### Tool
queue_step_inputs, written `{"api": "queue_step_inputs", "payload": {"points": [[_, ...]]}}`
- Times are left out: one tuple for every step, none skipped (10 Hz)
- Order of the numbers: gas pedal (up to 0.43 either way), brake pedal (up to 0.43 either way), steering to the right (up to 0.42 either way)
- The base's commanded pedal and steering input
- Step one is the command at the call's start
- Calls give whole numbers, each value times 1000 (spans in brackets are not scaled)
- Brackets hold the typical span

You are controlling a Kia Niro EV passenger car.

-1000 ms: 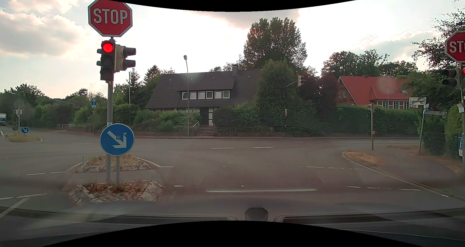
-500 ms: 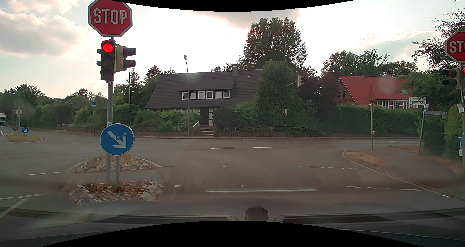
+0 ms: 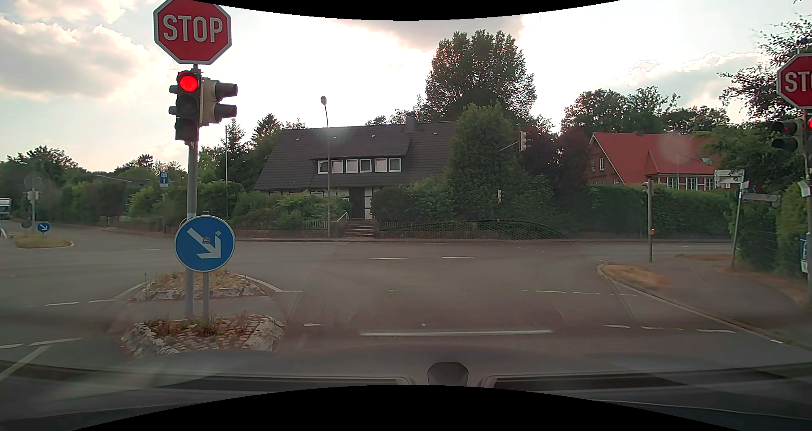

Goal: Follow the waypoints while adhering to traffic rules and regulations

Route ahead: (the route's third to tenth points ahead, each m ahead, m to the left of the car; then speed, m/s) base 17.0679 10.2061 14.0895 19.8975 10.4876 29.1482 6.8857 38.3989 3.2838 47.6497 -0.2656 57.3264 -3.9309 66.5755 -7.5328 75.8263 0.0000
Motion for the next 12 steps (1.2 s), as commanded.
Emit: {"api": "queue_step_inputs", "payload": {"points": [[0, 250, -5], [0, 250, -5], [0, 250, -5], [0, 250, -5], [0, 250, -5], [0, 250, -5], [0, 250, -5], [0, 250, -5], [0, 250, -5], [0, 250, -5], [0, 250, -5], [0, 250, -5]]}}
